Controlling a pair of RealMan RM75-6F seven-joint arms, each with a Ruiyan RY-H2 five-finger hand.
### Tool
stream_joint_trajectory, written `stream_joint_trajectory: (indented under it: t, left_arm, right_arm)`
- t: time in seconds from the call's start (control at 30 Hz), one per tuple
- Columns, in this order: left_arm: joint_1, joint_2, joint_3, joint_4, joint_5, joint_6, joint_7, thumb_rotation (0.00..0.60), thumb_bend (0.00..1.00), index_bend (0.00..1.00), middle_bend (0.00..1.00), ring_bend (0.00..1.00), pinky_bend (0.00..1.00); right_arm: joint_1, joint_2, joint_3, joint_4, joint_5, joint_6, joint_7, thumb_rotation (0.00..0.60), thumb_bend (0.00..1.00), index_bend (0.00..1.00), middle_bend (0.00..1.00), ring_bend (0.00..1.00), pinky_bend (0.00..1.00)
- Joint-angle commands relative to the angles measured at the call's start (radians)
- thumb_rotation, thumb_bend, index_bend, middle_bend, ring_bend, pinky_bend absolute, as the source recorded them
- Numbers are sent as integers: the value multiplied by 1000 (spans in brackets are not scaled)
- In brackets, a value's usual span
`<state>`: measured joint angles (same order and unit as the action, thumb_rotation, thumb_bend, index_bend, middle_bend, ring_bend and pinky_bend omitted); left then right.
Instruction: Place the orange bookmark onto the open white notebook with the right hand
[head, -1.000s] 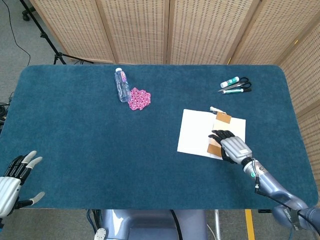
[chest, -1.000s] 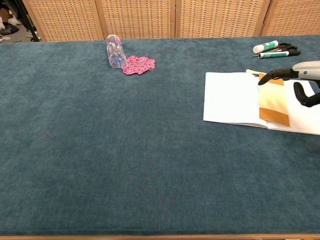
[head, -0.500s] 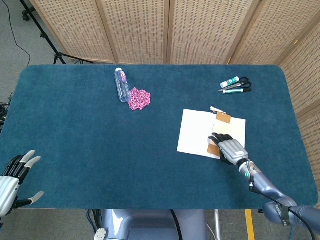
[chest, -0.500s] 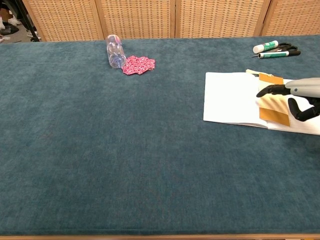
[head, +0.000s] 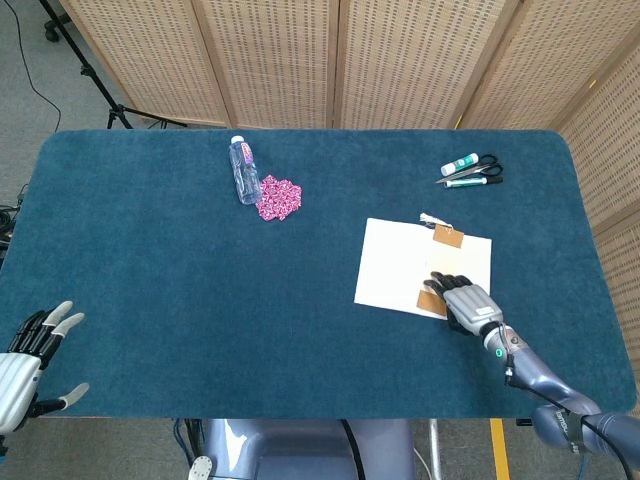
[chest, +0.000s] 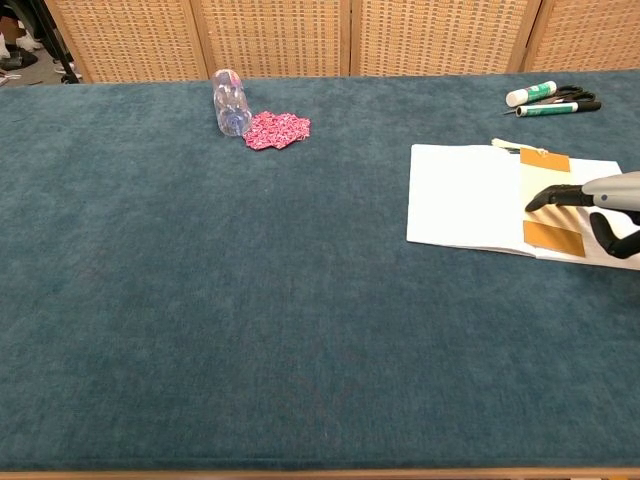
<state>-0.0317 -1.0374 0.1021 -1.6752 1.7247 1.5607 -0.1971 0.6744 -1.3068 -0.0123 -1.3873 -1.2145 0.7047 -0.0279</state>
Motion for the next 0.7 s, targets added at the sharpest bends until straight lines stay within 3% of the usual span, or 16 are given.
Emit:
stream_joint_trajectory:
  t: [0.03,0.7]
  left_arm:
    - [0,0,0,0,0,-1,1,600,176,0,0,0,0]
    - [-4,-2,0,-3,-4,-11,10,600,176,0,0,0,0]
  right_arm:
    - [-1,1,-1,3,-6,-3,-3,600,1000,44,13,0,72]
    - [19,73,-33,-10,-82,-56,-56,600,1000,72,53,0,72]
